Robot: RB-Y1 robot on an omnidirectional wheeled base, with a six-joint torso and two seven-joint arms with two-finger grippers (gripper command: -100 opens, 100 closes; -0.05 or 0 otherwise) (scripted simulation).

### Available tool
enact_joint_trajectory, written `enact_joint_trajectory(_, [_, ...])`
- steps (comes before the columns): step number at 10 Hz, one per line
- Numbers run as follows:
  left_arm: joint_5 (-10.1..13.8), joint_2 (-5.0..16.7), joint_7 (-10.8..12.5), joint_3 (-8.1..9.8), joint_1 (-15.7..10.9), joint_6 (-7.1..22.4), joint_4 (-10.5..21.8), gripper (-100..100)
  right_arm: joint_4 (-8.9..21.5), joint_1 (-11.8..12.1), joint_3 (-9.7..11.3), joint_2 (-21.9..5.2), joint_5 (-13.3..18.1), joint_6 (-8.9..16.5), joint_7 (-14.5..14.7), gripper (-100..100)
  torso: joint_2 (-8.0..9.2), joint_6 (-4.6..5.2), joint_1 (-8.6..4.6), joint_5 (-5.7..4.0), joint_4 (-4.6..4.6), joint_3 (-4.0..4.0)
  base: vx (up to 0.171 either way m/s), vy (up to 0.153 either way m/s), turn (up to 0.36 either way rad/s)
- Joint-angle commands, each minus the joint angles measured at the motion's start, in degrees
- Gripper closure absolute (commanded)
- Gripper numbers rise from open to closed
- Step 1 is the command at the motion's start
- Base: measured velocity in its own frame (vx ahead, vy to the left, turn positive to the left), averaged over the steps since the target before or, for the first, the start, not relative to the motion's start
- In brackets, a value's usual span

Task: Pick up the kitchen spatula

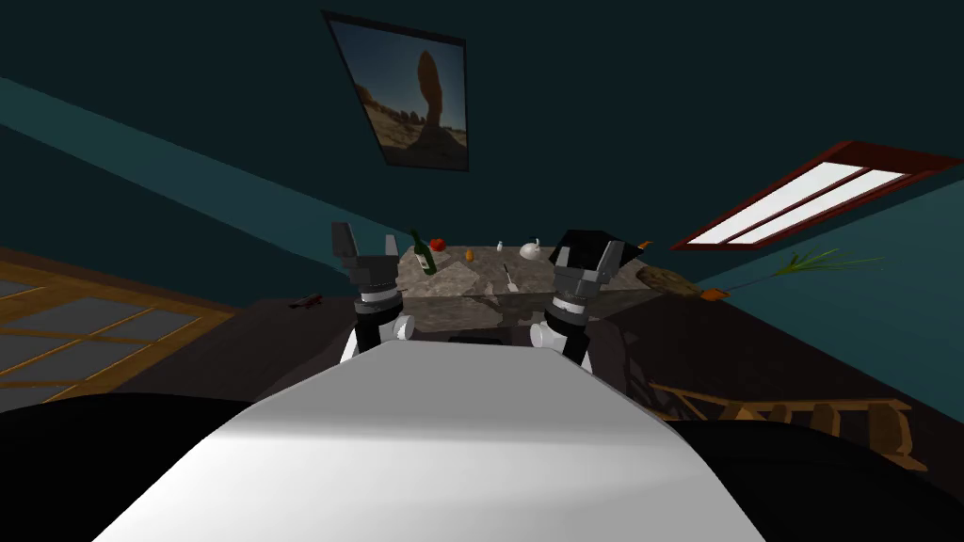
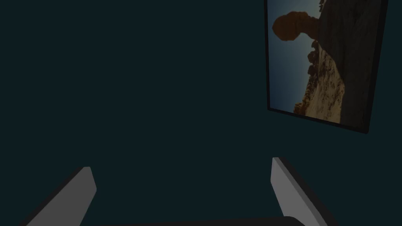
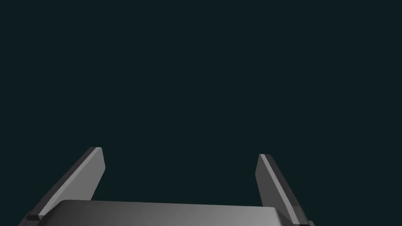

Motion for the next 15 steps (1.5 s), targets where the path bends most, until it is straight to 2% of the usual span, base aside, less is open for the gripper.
enact_joint_trajectory(1, [0.0, 0.0, 0.0, 0.00, 0.0, 0.0, 0.0, 0, -0.2, 0.5, -0.6, -2.3, -0.1, 0.6, 0.0, -100, 0.00, 0.00, 0.00, 0.00, 0.00, 0.00, -0.004, -0.008, 0.066])
enact_joint_trajectory(3, [0.0, 0.0, 0.0, 0.00, 0.0, 0.0, 0.0, 0, -0.7, 1.8, -1.9, -5.6, -0.3, 2.1, 0.1, -100, 0.04, -0.01, -0.13, -0.02, 0.01, 0.02, -0.010, -0.038, 0.106])
enact_joint_trajectory(6, [0.0, 0.0, 0.0, 0.00, 0.0, 0.0, 0.0, 0, -1.7, 4.8, -4.8, -10.6, -1.0, 5.6, 0.3, -100, 0.06, -0.01, -0.24, -0.05, 0.01, 0.04, -0.015, -0.055, 0.171])
enact_joint_trajectory(11, [0.0, 0.0, 0.0, 0.00, 0.0, 0.0, 0.0, 0, -3.2, 12.3, -11.1, -19.1, -3.3, 13.6, 0.7, -100, 0.09, -0.02, -0.33, -0.08, 0.02, 0.06, -0.028, -0.073, 0.252])
enact_joint_trajectory(12, [0.0, 0.0, 0.0, 0.00, 0.0, 0.0, 0.0, 0, -3.2, 12.3, -11.1, -19.2, -3.3, 14.2, 0.7, -100, 0.07, -0.02, -0.33, -0.07, 0.02, 0.04, -0.013, -0.051, 0.097])
enact_joint_trajectory(14, [0.0, 0.0, 0.0, 0.00, 0.0, 0.0, 0.0, 0, -3.6, 15.6, -13.8, -22.9, -4.6, 18.2, 0.8, -100, 0.01, -0.03, -0.21, -0.05, 0.01, 0.01, -0.021, -0.045, 0.282])
enact_joint_trajectory(15, [0.0, 0.0, 0.0, 0.00, 0.0, 0.0, 0.0, 0, -3.6, 15.9, -13.8, -23.0, -4.6, 18.4, 0.8, -100, 0.03, -0.01, -0.25, -0.06, 0.01, 0.02, -0.018, -0.047, 0.105])
